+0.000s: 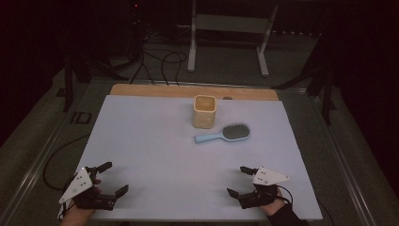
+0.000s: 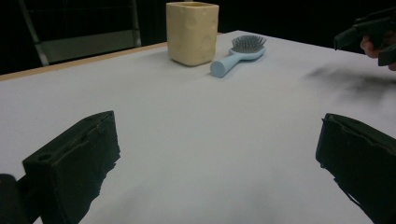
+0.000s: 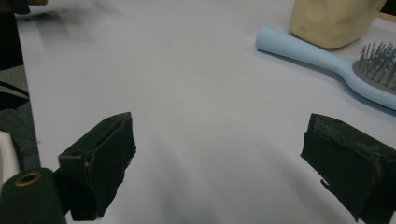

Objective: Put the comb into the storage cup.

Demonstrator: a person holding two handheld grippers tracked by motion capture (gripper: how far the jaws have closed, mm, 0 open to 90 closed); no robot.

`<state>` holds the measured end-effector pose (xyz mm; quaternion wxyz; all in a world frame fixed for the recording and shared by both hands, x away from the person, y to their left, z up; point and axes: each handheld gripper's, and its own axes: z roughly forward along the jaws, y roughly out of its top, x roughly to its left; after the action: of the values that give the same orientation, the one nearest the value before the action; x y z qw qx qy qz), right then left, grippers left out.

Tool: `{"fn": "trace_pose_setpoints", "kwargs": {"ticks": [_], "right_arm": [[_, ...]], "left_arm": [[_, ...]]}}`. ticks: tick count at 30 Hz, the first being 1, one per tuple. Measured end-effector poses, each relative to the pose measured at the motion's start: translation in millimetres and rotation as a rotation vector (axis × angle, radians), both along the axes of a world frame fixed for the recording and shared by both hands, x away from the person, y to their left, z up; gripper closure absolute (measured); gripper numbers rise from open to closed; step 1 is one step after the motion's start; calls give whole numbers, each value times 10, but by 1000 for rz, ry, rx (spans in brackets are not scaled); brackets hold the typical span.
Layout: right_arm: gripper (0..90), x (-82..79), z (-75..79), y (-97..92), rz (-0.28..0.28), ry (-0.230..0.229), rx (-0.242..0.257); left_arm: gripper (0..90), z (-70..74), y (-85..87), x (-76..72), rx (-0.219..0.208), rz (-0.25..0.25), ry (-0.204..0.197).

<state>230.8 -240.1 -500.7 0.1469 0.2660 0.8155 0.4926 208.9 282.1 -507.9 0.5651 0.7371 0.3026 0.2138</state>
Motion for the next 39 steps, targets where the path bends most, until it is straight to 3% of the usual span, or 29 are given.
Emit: {"fn": "trace_pose_setpoints", "kwargs": {"ticks": [13, 30, 39], "right_arm": [[90, -22, 174, 58, -3, -2, -27], [86, 118, 672, 156, 16, -112, -10], [86, 249, 837, 285, 33, -128, -13]], "left_arm": [[0, 9, -22, -9, -4, -11, 1], [0, 13, -30, -10, -15, -15, 1], [0, 21, -36, -16, -13, -16, -3]]}}
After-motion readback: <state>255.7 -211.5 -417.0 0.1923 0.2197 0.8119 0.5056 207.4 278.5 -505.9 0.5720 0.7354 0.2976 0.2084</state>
